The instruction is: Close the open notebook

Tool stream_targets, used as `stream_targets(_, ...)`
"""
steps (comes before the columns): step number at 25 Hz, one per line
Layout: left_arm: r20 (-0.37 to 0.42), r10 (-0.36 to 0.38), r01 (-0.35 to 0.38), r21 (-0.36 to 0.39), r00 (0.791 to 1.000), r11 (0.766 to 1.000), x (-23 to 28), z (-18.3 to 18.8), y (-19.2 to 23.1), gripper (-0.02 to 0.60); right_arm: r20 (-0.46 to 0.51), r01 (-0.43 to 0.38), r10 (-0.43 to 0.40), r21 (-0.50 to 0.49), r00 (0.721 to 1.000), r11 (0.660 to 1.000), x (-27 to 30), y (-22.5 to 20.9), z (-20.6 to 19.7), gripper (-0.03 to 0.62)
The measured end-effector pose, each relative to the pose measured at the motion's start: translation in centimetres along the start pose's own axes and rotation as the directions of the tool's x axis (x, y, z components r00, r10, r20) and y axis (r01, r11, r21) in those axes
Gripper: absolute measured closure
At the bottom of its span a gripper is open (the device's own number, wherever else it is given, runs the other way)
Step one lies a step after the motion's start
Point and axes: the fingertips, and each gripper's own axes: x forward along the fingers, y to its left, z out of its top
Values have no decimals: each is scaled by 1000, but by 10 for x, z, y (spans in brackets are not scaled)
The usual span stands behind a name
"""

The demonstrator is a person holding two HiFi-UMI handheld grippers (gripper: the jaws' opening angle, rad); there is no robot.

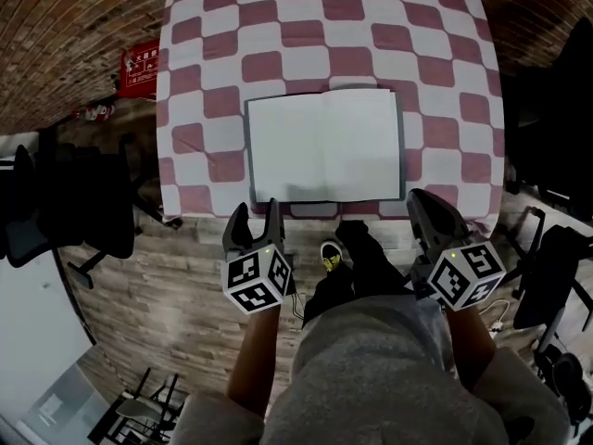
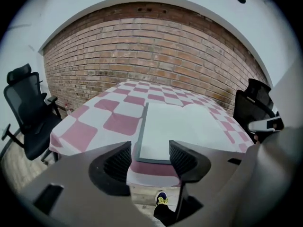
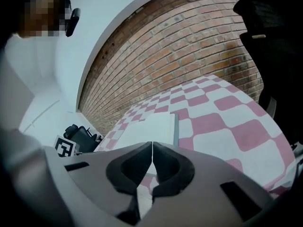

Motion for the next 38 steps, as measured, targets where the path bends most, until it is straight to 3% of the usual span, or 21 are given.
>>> stream_targets(4,-61,38,-40,-29,997,999,17,-17,15,331,-32,-9,10,33,999,999,12,0,-15,568)
stream_targets(8,-63,49,-50,-29,997,998,21,-17,17,331,-62,-18,21,48,998,999,23,0,-23,568)
stream_targets(14,-72,33,-35,-17,997,999,21,-15,11,333,-90,-45,53,92,995,995,31,2,-32,568)
stream_targets(24,-101,-13,4,-90,995,996,22,-15,9,335,-107,-84,98,125,989,989,44,9,-35,568)
stream_targets(27,-99,28,-37,-87,995,996,20,-15,18,398,-112,-88,103,132,988,987,46,9,-34,568)
stream_targets(30,-82,61,-71,-131,995,989,19,-16,31,542,-116,-89,104,135,988,987,47,8,-34,568)
stream_targets(38,-57,33,-42,-163,998,986,14,-11,31,571,-113,-90,106,136,988,987,48,9,-34,568)
